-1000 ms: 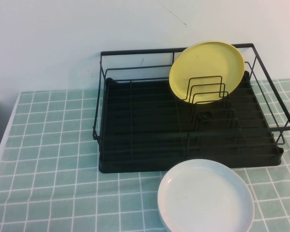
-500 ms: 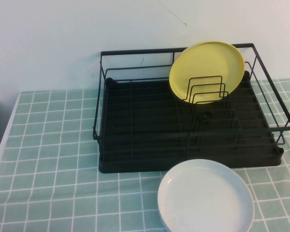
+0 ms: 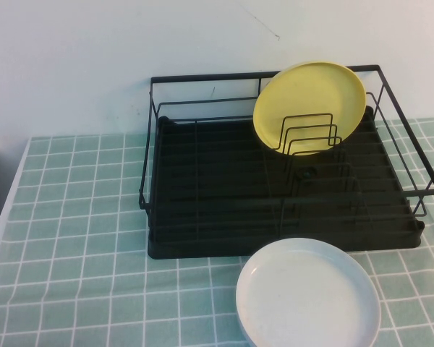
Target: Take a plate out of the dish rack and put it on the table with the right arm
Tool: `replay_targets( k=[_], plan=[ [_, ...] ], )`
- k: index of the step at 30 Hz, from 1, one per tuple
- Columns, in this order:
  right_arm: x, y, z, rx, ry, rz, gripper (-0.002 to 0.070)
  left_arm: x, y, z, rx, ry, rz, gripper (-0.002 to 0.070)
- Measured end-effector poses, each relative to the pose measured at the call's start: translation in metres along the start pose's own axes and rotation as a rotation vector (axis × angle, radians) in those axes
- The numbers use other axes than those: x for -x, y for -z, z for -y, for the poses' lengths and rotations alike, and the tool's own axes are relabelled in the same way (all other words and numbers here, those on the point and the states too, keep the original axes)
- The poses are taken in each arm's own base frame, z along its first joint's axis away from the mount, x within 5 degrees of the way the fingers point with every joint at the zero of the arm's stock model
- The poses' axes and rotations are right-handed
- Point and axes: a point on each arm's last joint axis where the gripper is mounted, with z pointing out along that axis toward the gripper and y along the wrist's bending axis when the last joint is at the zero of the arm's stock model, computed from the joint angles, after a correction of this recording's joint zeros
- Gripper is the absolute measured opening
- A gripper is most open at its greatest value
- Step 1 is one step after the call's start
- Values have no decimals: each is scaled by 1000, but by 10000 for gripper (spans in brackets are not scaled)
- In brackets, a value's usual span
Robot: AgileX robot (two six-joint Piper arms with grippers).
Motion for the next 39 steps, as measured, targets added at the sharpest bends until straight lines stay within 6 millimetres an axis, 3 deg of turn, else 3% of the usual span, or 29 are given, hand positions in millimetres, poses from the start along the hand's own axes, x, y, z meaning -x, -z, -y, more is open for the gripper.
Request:
replay_targets(
  k=[5, 16, 25, 39],
  plan=[
    [-24, -1, -6, 1, -1, -24, -1, 0, 0, 0, 0, 0, 0, -3],
    [-88, 17, -22, 11, 21, -126, -1, 0, 0, 0, 0, 0, 0, -3],
    [-88, 26, -12, -166, 85, -68, -1, 0, 0, 0, 0, 0, 0, -3],
    [-87, 26, -15, -134, -3, -51, -1, 0, 0, 0, 0, 0, 0, -3]
  ],
)
